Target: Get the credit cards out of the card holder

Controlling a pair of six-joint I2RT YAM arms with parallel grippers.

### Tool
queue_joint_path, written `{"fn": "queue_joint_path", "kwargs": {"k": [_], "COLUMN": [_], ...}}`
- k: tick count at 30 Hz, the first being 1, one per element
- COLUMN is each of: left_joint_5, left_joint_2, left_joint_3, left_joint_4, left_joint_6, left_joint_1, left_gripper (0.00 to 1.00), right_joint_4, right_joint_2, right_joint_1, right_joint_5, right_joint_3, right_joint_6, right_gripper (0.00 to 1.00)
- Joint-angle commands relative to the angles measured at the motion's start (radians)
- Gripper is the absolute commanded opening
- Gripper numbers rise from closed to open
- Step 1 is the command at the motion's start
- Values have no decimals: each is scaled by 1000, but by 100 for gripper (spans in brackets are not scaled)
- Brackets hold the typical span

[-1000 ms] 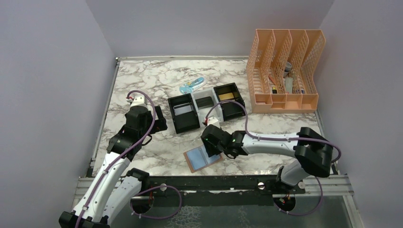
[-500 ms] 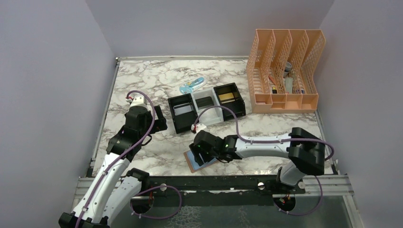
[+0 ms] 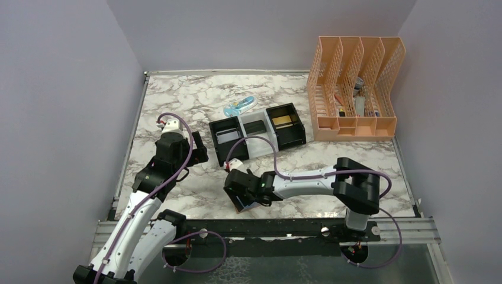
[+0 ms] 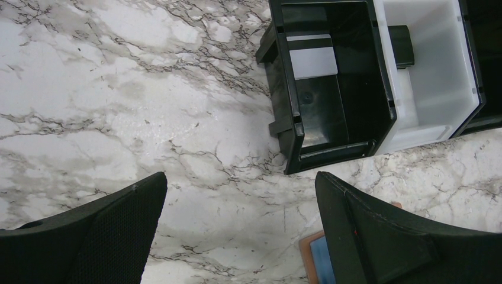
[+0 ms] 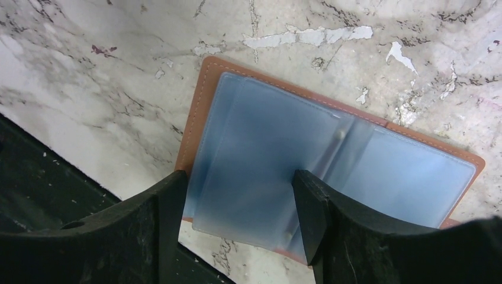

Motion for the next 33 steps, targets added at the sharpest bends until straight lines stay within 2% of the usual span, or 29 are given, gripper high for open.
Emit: {"fn": "queue_joint_path", "kwargs": {"k": [1, 6, 10, 12, 17, 22, 26, 33], "left_joint_5": [1, 2, 2, 1, 5, 6, 7, -5], "left_joint_2": [-12, -7, -7, -8, -3, -1, 4, 30], "left_joint_3": [-12, -11, -12, -12, -12, -11, -10, -3], "left_joint_4": [18, 17, 18, 17, 17, 17, 18, 20], "left_joint_6": [11, 11, 11, 11, 11, 11, 11, 5], "left_joint_1": [3, 3, 3, 3, 3, 3, 3, 3], "left_gripper": [99, 99, 99, 99, 99, 99, 99, 99], "right_joint_4": [-82, -11, 24, 35, 57, 92, 92, 225], "right_joint_2": [82, 36, -4, -20, -131, -311, -432, -728], "right_joint_1": [10, 10, 10, 10, 11, -12, -162, -534], "right_joint_5": [94, 63, 60, 47, 38, 211, 260, 149], "right_joint_3": [3, -40, -53, -46, -28, -85, -146, -371], "right_joint_6": [53, 61, 58, 45, 11, -55, -90, -133], "right_gripper": [65, 46, 42, 44, 62, 70, 72, 80]}}
